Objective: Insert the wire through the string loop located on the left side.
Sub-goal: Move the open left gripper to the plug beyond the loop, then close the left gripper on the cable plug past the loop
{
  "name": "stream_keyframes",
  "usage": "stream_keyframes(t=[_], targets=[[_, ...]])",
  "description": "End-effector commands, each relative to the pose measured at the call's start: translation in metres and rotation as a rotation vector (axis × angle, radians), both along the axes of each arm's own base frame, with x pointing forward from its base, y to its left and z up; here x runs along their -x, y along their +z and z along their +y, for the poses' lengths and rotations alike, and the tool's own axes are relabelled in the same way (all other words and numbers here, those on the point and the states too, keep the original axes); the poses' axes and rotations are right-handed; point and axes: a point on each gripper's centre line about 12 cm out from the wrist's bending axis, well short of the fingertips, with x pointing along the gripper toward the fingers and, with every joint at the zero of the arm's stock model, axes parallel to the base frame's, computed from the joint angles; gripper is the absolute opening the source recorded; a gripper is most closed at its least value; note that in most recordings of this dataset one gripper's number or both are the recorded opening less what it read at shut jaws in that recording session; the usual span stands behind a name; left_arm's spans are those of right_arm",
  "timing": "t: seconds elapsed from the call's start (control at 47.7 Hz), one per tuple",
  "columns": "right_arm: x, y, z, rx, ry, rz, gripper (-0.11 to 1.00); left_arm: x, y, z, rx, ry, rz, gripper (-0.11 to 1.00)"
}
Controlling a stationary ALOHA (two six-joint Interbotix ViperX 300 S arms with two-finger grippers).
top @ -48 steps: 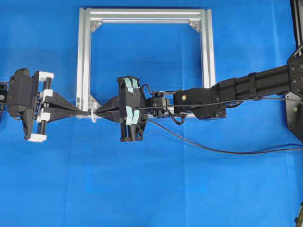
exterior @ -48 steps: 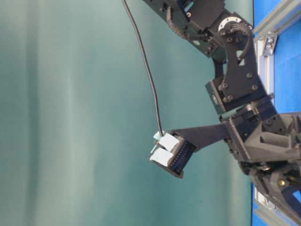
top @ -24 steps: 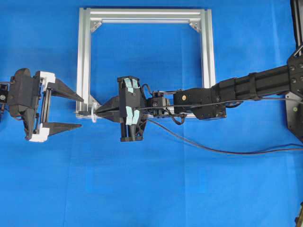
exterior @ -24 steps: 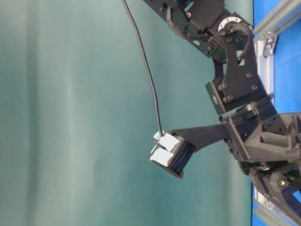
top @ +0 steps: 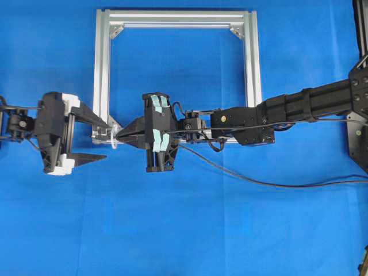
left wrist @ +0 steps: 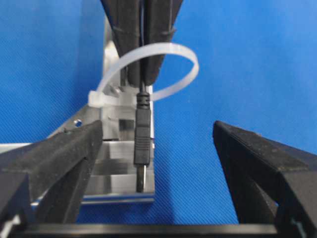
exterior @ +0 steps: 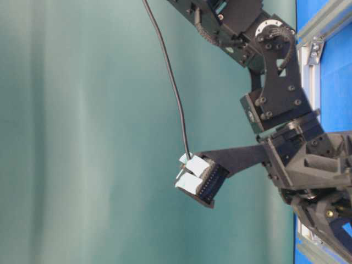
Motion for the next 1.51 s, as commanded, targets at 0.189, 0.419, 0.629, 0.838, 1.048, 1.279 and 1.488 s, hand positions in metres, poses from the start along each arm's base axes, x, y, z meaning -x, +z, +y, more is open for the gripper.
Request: stream_keyframes(t=[0.189,0.419,0.629,0.838,1.048,1.279,1.488], targets=[[-0.0055,0.0194,0.0017,0.000,0.004,-0.049,0.00,-0.0031,0.0054,-0.0004,0.006,0.001,-0.029,0.87],[-0.0059,0.0191,0.0017,0.000,0.004,-0.049,0.00,-0.0030,0.0050,-0.0004,0.006,0.001,-0.027,0.86],[-0.0055,0.0184,0.0017,0.000,0.004,-0.046,0.00,-0.0030,0.0054,-0.0009,0.005,-0.002,-0.029,0.86],[-0.0058,0.0197,0.0017,0.000,0.004,-0.049,0.00,-0.0029,0.0055,-0.0005,0.007,0.000,-0.027,0.81],[-0.0058,0.0189,0.0017,0.000,0.004,-0.048,0.00,-0.0040,0.0107,0.0000,0.012,0.005,-0.055,0.32],[-0.0059,0.0191,0.0017,0.000,0.004,-0.049,0.00,-0.0047,0.0111,0.0036,0.015,0.022,-0.054,0.08],[-0.0058,0.0189,0.0017,0.000,0.004,-0.048,0.00,-0.0043,0.0108,0.0051,0.015,0.026,-0.053,0.08]])
